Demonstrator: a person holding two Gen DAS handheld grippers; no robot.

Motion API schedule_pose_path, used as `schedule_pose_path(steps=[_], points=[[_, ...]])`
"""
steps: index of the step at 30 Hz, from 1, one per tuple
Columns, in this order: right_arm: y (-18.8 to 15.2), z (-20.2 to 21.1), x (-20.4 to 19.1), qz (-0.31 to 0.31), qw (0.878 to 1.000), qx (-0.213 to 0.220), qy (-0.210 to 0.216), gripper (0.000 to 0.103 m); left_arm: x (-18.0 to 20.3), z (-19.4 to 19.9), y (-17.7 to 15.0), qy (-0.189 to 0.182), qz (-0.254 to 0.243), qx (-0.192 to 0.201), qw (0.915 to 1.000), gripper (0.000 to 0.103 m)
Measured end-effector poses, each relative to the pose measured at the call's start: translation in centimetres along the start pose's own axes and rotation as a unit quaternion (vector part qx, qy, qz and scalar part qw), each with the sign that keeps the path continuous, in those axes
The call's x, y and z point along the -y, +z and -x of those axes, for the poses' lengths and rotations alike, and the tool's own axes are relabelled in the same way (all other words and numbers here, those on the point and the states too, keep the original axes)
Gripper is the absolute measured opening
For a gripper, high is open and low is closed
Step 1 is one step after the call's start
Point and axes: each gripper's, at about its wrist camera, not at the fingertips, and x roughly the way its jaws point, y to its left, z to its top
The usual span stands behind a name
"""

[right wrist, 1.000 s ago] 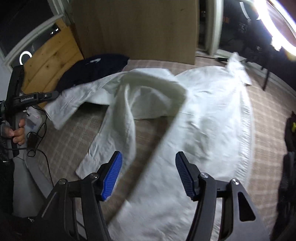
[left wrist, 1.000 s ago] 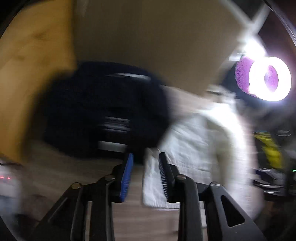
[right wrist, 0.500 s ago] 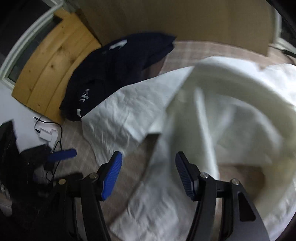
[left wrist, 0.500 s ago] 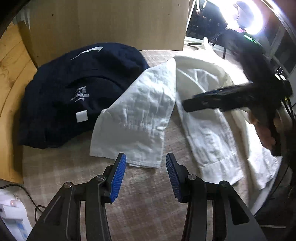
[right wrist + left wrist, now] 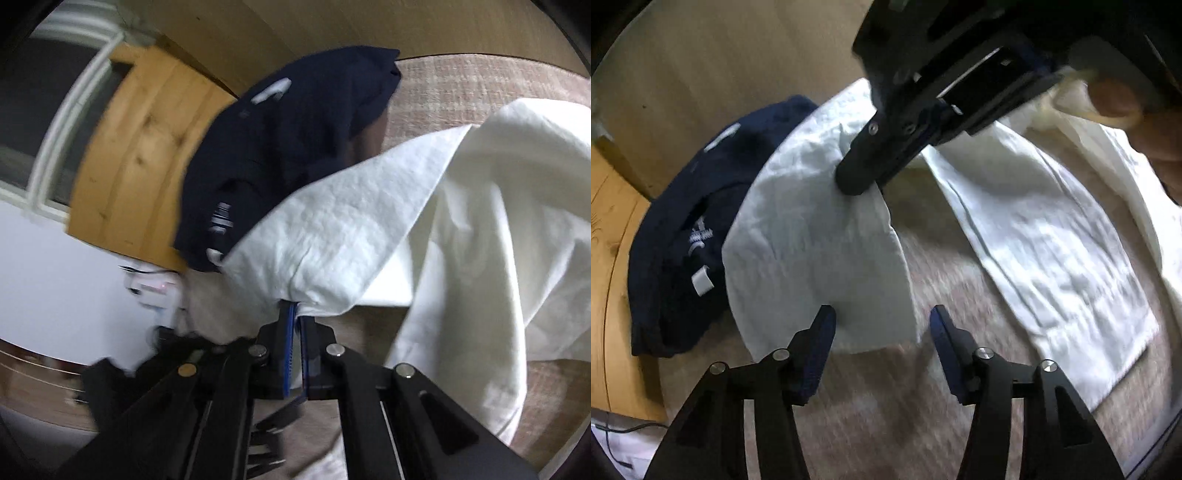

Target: Fold clothes

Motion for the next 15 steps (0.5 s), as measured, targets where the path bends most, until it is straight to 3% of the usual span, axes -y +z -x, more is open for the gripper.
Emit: schedule_pose_path(steps=[1,2,5,6,7,8,9,11,13,14,15], points=[[0.1,0.4,-0.1,-0.003,1.000,0.003,0.010,0.004,-0.6,0.4,0.2,-0.007,0.014,0.004,0.9999,0.006],[0.3,0.8,-0.3,-0.007,1.000,0.003,0.026,0.004,-1.2,0.8,0.4,-0.013,0.029,0.008,0.9995,0.002],[1.0,2.2,-0.8,-0.009,0.998,0.006,0.062,0.006,-4.2,3.0,1.5,-0.035,0.074,0.016,0.9965,0.002],[1.3,2.9,-1.0,-0.005,0.998,0.016,0.054,0.006,-5.6,4.0,2.0,-0.046,0.090,0.023,0.9946,0.002],[1.7,3.6,-1.3,0.000,0.999,0.027,0.046,0.013,-7.1,5.1,2.7,-0.054,0.107,0.032,0.9923,0.002],[2.0,4.3,-1.5,0.004,0.999,0.037,0.038,0.026,-8.8,5.9,3.5,-0.052,0.122,0.038,0.9905,0.002],[2.4,5.0,-1.8,0.008,0.998,0.048,0.031,0.031,-10.7,6.7,4.4,-0.047,0.136,0.043,0.9887,0.004],[2.7,7.2,-1.6,0.013,0.996,0.077,0.032,0.032,-13.6,7.4,6.5,0.003,0.147,0.064,0.9871,0.008],[2.9,9.4,-1.3,0.018,0.994,0.101,0.021,0.032,-16.6,5.9,8.2,0.087,0.159,0.047,0.9823,0.038],[2.7,10.4,-1.0,0.021,0.994,0.109,0.007,0.032,-17.8,5.3,8.4,0.110,0.166,0.030,0.9795,0.047],[2.3,11.6,-0.5,0.022,0.993,0.115,-0.008,0.033,-18.9,4.7,8.5,0.124,0.174,0.013,0.9768,0.043]])
